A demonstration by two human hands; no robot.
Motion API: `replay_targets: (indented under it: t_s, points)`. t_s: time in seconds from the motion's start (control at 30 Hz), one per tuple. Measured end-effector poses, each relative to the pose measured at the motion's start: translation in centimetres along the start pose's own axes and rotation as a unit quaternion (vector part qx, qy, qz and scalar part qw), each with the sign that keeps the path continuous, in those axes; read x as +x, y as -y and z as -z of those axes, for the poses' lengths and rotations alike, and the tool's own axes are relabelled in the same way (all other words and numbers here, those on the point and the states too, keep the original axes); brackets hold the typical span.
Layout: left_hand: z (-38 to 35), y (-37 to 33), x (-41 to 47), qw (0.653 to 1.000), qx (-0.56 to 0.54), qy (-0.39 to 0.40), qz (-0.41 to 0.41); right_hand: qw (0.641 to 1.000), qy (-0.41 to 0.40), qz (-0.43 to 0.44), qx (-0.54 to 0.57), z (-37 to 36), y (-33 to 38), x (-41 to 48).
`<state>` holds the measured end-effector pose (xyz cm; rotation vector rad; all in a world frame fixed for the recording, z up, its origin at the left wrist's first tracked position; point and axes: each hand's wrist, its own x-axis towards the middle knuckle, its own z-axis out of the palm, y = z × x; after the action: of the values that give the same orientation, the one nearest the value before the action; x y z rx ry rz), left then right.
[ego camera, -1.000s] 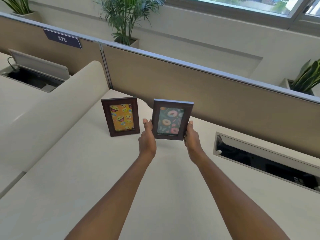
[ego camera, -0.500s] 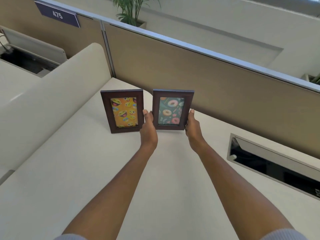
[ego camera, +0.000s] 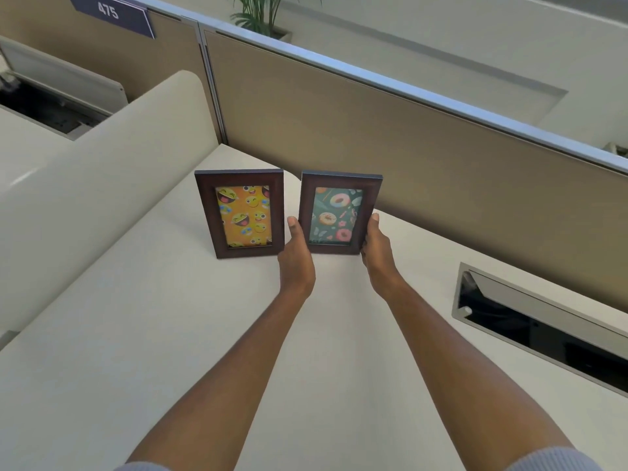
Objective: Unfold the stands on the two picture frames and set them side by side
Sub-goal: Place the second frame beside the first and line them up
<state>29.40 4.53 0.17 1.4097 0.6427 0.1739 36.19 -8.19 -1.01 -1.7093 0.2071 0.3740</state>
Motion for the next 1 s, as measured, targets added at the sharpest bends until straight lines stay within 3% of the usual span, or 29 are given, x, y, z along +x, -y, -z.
replay_targets:
  t_s: [0.37, 0.5, 0.6, 0.73, 1.0]
  points:
    - [0.0, 1.9, -0.2, 0.998, 0.055, 0.003, 0.011, 0.998, -0.009, 0.018, -0.065, -0.2, -1.6, -1.2]
    - [0.2, 2.9, -0.8, 0.988, 0.152, -0.012, -0.037, 0.993, -0.009, 0.039, -0.114, -0.1, -1.8, -1.3]
    - [0.5, 3.4, -1.5, 0.959, 0.264, -0.036, -0.096, 0.990, -0.008, 0.049, -0.136, -0.1, -2.0, -1.2]
    - [1.3, 3.9, -2.2, 0.929, 0.353, -0.080, -0.076, 0.985, 0.003, 0.046, -0.164, -0.1, -2.2, -1.1]
    - [2.6, 5.3, -1.7, 0.803, 0.591, -0.004, -0.079, 0.976, 0.005, 0.041, -0.215, -0.2, -2.2, -1.1]
